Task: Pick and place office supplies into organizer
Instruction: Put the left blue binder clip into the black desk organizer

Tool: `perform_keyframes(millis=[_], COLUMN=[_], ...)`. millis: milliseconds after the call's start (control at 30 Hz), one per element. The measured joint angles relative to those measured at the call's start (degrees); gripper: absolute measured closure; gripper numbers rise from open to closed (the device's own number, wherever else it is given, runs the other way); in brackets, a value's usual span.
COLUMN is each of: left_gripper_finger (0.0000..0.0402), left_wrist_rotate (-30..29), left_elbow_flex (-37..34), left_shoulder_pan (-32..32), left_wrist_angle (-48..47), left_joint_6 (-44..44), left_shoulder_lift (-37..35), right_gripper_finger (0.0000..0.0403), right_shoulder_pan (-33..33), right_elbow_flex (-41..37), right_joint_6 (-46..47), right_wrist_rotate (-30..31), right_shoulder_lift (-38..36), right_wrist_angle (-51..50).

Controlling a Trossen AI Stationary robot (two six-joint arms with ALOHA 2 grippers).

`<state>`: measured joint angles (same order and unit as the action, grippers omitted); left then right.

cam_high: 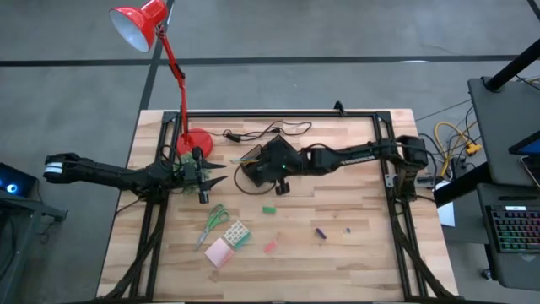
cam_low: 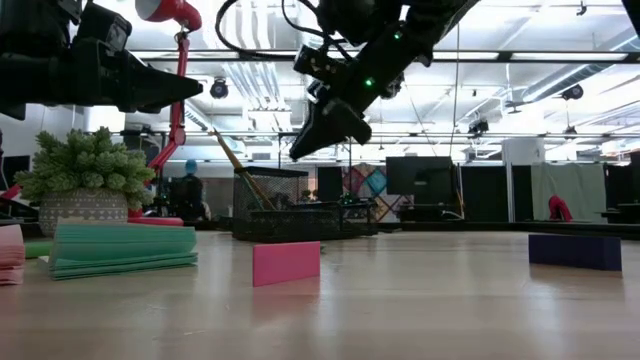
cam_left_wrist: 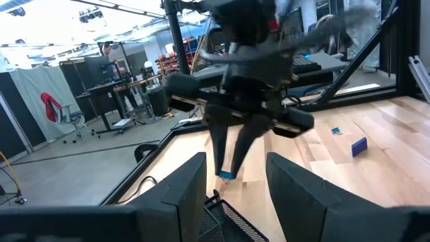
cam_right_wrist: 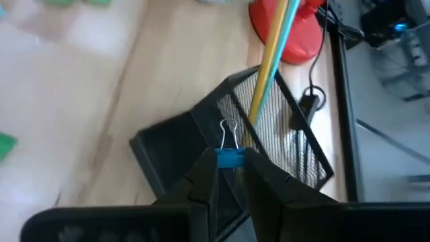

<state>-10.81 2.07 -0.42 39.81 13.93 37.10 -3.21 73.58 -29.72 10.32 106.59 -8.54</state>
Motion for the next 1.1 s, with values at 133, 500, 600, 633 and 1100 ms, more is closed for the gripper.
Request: perform_keyframes(millis=[133,500,600,633,1100], left_gripper_finger=[0.0259,0.0259,0.0259,0.0259,0.0259], left_wrist_rotate=[0.0,0.0,0.0,-0.02,-0.15], left_elbow_flex=[0.0,0.0,0.0,0.0,-0.04], left_shoulder_pan=[-0.03,-0.02,-0.01,-0.01,0.03], left_wrist_angle=[0.01,0.04,0.02,0.03,0.07], left_joint_6=[0.0,-0.01,0.0,0.0,0.0], left_shoulder_lift=[0.0,0.03,0.07,0.07,0.68], right_gripper_finger=[0.0353,0.0353,0.0353,0.0353,0.0353], right_shoulder_pan=[-0.39,-0.59,-0.7,-0.74,-3.58], right_elbow_flex=[0.0,-1.65,-2.43,-2.68,-3.4], right_joint_6=[-1.41,-1.37,-0.91,-0.89,3.2], right_wrist_rotate=[-7.58,-8.99,-8.98,-8.94,-8.73], right_shoulder_lift=[0.09,0.11,0.12,0.13,0.37], right_wrist_angle=[1.96,1.07,1.03,1.01,1.89])
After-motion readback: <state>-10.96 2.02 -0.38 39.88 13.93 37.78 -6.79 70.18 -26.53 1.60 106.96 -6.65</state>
